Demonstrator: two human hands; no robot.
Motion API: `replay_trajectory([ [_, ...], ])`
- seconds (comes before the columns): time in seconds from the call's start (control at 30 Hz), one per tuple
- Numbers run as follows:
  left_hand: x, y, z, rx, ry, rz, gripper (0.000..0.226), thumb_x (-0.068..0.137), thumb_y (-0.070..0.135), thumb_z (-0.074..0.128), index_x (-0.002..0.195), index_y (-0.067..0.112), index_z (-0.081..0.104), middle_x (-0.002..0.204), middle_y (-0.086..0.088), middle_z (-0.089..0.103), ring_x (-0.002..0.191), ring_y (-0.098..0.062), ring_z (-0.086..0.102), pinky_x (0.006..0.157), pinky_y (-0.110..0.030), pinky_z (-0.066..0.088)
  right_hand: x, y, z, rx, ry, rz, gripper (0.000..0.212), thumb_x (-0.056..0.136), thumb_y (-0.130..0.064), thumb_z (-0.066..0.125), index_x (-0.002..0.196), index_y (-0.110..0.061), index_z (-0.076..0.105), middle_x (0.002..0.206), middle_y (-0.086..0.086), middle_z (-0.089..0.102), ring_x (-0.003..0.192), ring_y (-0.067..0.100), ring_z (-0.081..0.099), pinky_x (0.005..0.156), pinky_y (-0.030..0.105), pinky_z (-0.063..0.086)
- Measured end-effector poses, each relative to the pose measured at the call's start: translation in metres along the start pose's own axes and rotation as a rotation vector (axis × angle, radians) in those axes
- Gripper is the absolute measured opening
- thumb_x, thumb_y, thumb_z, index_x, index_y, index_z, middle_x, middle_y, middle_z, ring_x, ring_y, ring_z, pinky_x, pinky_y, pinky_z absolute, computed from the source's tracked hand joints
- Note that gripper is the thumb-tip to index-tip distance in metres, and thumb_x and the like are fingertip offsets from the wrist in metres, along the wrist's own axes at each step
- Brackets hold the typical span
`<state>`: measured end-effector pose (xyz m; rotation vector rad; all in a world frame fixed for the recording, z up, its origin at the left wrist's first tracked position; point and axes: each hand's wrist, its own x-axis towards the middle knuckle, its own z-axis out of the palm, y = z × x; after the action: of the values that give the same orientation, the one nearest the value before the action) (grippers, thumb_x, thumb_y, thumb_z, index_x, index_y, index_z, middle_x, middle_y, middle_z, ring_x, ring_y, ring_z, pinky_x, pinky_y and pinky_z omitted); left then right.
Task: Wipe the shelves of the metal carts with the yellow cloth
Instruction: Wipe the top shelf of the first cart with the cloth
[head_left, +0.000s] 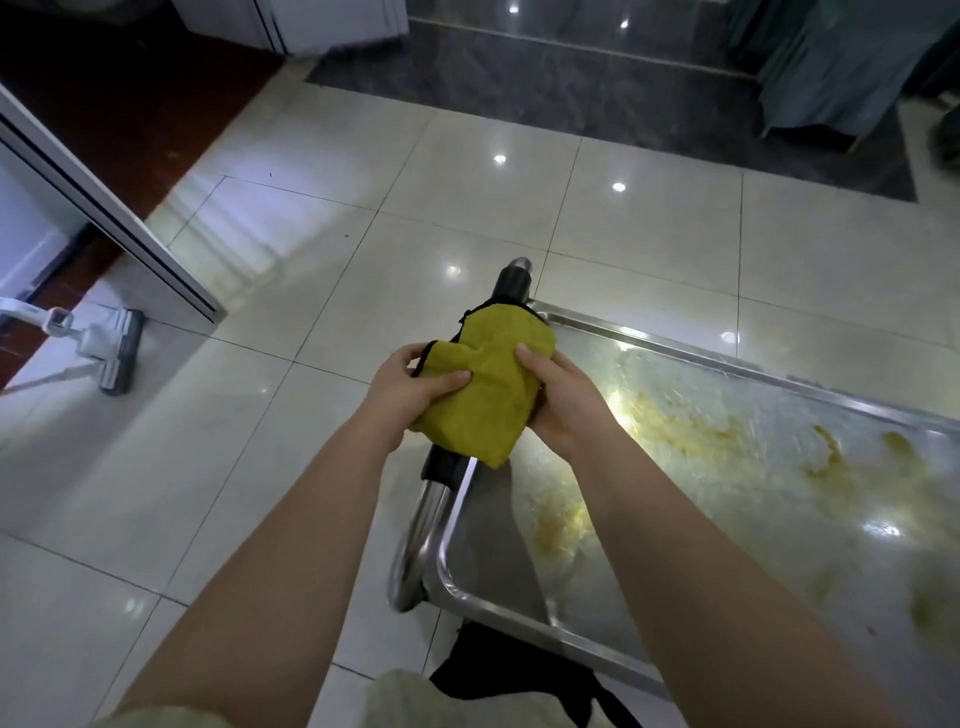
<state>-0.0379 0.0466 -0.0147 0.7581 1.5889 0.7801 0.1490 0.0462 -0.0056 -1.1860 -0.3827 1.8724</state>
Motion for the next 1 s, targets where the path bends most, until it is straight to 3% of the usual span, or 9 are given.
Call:
replay_trajectory([
  [0.17,-0.019,0.026,-0.001,0.156,-0.01,0.182,0.093,0.066,0.026,0.09,0.141,0.042,0.038,0.135,-0.003,0.049,0.117,-0.025,0.054,0.086,-0.038,0.049,-0.027,-0.029,0.008,-0.216,-0.099,-0.243,0.033,0.096,-0.01,0.059,0.126,-0.023,0.058,0.122,0.005,0.068,0.112,0.025,0.066,0.094,0.046,0.054],
  [0.27,-0.036,0.059,0.009,0.301,-0.093,0.354,0.114,0.059,0.041,0.089,0.147,0.052,0.016,0.156,0.0,0.024,0.139,-0.021,0.031,0.106,-0.043,0.037,-0.052,-0.061,0.001,-0.489,-0.06,-0.382,0.028,0.096,-0.012,0.06,0.119,-0.028,0.061,0.115,-0.001,0.071,0.106,0.018,0.068,0.091,0.038,0.056],
  [0.33,-0.046,0.087,0.028,0.377,-0.162,0.533,0.11,0.06,0.049,0.085,0.146,0.053,0.017,0.159,0.01,0.018,0.141,-0.011,0.022,0.11,-0.039,0.03,-0.071,-0.085,-0.007,-0.645,-0.056,-0.439,0.024,0.095,-0.013,0.061,0.112,-0.03,0.064,0.106,-0.006,0.073,0.098,0.013,0.069,0.085,0.03,0.057],
  [0.47,-0.053,0.124,0.093,0.642,-0.421,0.744,0.084,0.062,0.053,0.086,0.136,0.048,0.045,0.142,0.017,0.046,0.132,-0.009,0.04,0.108,-0.038,0.039,-0.106,-0.118,-0.034,-1.065,0.003,-0.466,0.016,0.093,-0.012,0.062,0.096,-0.027,0.069,0.089,-0.005,0.072,0.083,0.013,0.067,0.075,0.024,0.053],
  [0.53,-0.057,0.125,0.131,0.733,-0.52,0.721,0.056,0.064,0.046,0.087,0.114,0.035,0.063,0.112,0.012,0.063,0.107,-0.01,0.058,0.091,-0.038,0.054,-0.12,-0.125,-0.055,-1.185,0.095,-0.464,0.019,0.09,-0.012,0.063,0.088,-0.031,0.067,0.083,-0.008,0.067,0.078,0.011,0.062,0.072,0.025,0.048],
  [0.7,-0.082,0.11,0.213,0.669,-0.596,0.74,0.025,0.066,0.028,0.089,0.077,0.021,0.068,0.068,0.008,0.059,0.066,-0.012,0.056,0.052,-0.029,0.049,-0.164,-0.125,-0.134,-1.109,0.378,-0.403,0.025,0.077,-0.018,0.079,0.095,-0.026,0.062,0.08,-0.01,0.07,0.07,0.001,0.058,0.063,0.014,0.042],
  [0.77,-0.096,0.1,0.242,0.654,-0.647,0.773,0.021,0.066,0.021,0.086,0.071,0.023,0.066,0.064,0.011,0.057,0.066,-0.015,0.056,0.058,-0.031,0.049,-0.182,-0.113,-0.169,-1.144,0.443,-0.328,0.03,0.073,-0.015,0.08,0.097,-0.023,0.063,0.084,-0.008,0.068,0.073,0.007,0.059,0.059,0.01,0.042],
  [0.87,-0.113,0.085,0.274,0.651,-0.692,0.862,0.019,0.067,0.011,0.079,0.073,0.025,0.066,0.064,0.014,0.059,0.067,-0.01,0.057,0.063,-0.03,0.05,-0.2,-0.082,-0.219,-1.142,0.609,-0.26,0.015,0.073,-0.009,0.076,0.078,-0.016,0.064,0.072,-0.004,0.057,0.071,0.016,0.054,0.055,0.015,0.041],
  [1.0,-0.115,0.065,0.299,0.737,-0.735,1.029,0.034,0.07,0.003,0.073,0.091,0.029,0.07,0.075,0.015,0.065,0.074,-0.011,0.059,0.069,-0.024,0.048,-0.223,-0.054,-0.267,-1.046,0.91,-0.461,0.032,0.075,0.0,0.07,0.078,-0.032,0.066,0.083,-0.009,0.058,0.086,0.016,0.056,0.075,0.028,0.041],
])
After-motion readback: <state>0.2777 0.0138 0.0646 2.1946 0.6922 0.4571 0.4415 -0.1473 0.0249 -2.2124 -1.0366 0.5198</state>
